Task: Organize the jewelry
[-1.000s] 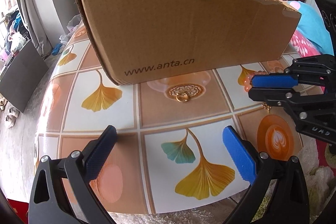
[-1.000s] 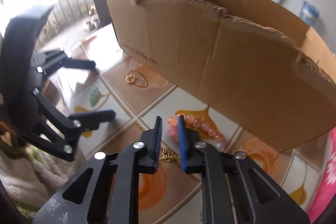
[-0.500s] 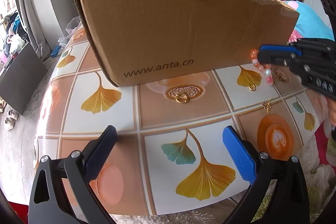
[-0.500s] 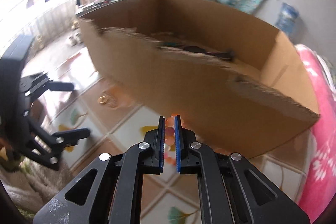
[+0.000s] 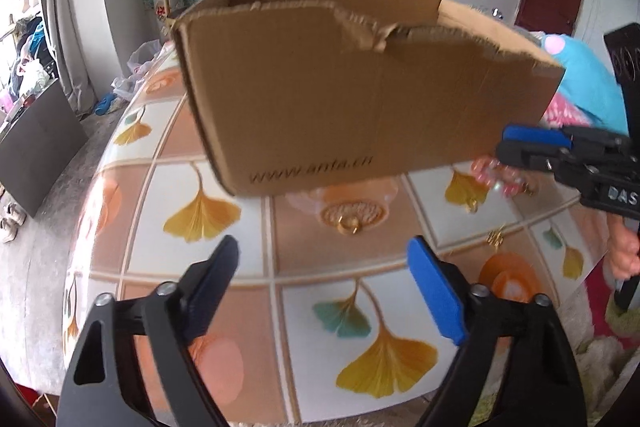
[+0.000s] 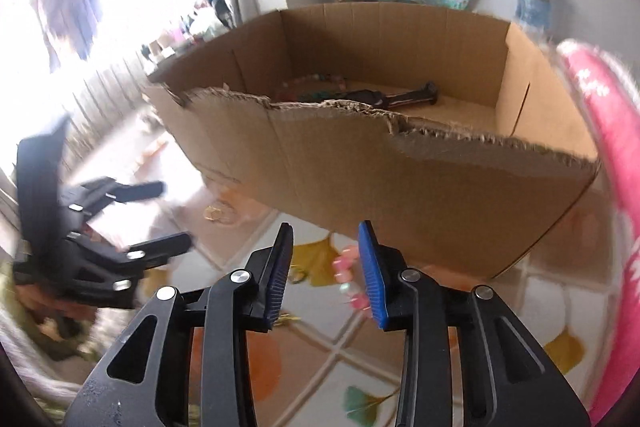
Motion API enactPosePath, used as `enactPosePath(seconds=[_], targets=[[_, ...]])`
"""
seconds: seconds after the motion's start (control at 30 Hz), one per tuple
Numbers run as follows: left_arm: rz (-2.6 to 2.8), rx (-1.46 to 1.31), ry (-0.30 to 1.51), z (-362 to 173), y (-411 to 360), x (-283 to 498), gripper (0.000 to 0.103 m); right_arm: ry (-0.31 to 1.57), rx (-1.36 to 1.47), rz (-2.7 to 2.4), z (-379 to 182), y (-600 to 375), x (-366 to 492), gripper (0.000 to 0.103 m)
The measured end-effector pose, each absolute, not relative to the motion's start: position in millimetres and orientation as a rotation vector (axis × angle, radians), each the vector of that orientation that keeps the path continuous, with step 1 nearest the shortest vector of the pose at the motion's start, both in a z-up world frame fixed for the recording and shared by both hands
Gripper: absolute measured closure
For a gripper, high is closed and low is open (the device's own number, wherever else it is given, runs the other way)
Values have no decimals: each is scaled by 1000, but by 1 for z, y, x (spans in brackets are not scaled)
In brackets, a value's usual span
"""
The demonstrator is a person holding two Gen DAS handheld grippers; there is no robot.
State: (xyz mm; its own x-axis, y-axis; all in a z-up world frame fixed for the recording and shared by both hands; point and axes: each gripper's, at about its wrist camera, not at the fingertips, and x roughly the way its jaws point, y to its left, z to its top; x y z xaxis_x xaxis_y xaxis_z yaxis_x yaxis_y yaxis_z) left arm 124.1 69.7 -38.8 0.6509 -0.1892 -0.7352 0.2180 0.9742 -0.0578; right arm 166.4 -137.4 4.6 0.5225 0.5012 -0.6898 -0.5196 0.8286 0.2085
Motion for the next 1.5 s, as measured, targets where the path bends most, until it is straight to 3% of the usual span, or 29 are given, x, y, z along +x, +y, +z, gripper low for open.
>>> enactPosePath(seconds=[0.27,0.47,0.73,1.5], targets=[[-264,49,857,-41,62,139,62,891,56,648,-11,-138,161,82],[-290,92,867,-41,56,145,78,902,66,657,-16,-137,161,82],[-283,161,873,-45,46,151,91,893,55,650,-14,-142,161,82],[-260,182,871,-45,50,145,93,904,-136,625,-19,-117,165,82]])
